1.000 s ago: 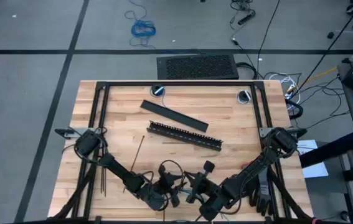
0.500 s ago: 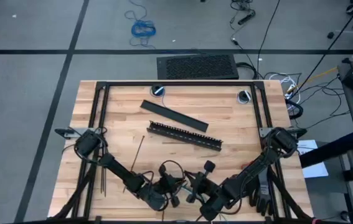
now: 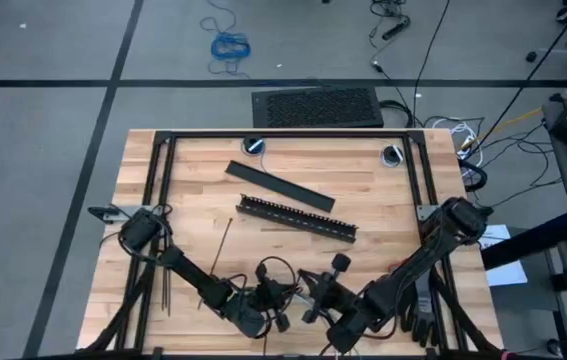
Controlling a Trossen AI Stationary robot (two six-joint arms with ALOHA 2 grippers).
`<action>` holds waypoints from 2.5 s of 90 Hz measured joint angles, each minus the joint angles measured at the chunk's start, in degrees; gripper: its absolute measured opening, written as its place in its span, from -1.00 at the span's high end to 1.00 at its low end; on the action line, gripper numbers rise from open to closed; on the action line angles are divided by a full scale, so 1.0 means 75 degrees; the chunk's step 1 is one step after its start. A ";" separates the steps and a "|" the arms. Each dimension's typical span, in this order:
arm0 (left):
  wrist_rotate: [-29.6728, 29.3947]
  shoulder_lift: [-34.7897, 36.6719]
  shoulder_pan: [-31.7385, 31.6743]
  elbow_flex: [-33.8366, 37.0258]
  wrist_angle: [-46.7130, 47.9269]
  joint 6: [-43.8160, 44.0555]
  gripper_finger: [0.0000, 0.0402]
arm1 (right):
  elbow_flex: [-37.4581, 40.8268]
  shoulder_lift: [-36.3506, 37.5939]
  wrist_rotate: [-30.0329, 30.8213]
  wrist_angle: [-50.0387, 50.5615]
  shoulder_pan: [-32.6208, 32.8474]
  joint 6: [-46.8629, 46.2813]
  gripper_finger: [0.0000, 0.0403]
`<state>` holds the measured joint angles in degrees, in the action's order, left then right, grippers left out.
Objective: Ziptie cables
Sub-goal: Wrap the cable wires with the black zip tie
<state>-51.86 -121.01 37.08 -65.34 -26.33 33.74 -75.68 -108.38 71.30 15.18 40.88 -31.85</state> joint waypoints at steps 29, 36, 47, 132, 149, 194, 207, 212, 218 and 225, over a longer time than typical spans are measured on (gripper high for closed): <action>0.0365 -0.0050 0.0044 0.0036 0.0209 0.0040 0.92 | -0.0020 0.0664 0.0866 -0.0015 -0.0081 0.0934 1.00; 0.0489 -0.0107 0.0050 0.0041 0.0060 0.0063 0.92 | -0.0029 0.0823 0.0887 0.0022 -0.0137 0.1138 1.00; 0.0421 -0.0268 0.0029 0.0020 0.0021 0.0262 0.92 | -0.0012 0.1003 0.0841 -0.0024 -0.0157 0.1395 1.00; -0.0090 -0.0396 0.0009 0.0026 -0.0417 0.0184 0.92 | -0.0003 -0.1590 0.0071 0.0280 0.0332 -0.4873 0.03; -0.0090 -0.0385 0.0009 0.0023 -0.0362 0.0184 0.92 | -0.0003 -0.1594 -0.0179 0.0115 0.0144 -0.4997 0.07; -0.0149 -0.0383 0.0000 0.0017 -0.0370 0.0201 0.92 | -0.0005 -0.1536 -0.0381 0.0315 0.0102 -0.3820 1.00; -0.0192 -0.0370 -0.0015 0.0015 -0.0375 0.0245 0.92 | -0.0018 -0.1477 -0.0310 0.0739 0.0006 -0.3542 1.00; -0.0214 -0.0370 -0.0015 0.0014 -0.0387 0.0249 0.92 | -0.0066 -0.1456 -0.0261 0.1011 -0.0018 -0.3471 1.00; -0.0221 -0.0364 -0.0015 0.0012 -0.0393 0.0254 0.92 | -0.0191 -0.1444 -0.0184 0.1345 -0.0048 -0.3454 1.00; -0.0224 -0.0364 -0.0015 0.0009 -0.0394 0.0258 0.92 | -0.0405 -0.1434 -0.0057 0.1822 -0.0068 -0.3428 1.00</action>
<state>-53.54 -123.74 36.97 -65.28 -29.29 35.67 -78.72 -119.13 70.87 28.85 40.38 -57.56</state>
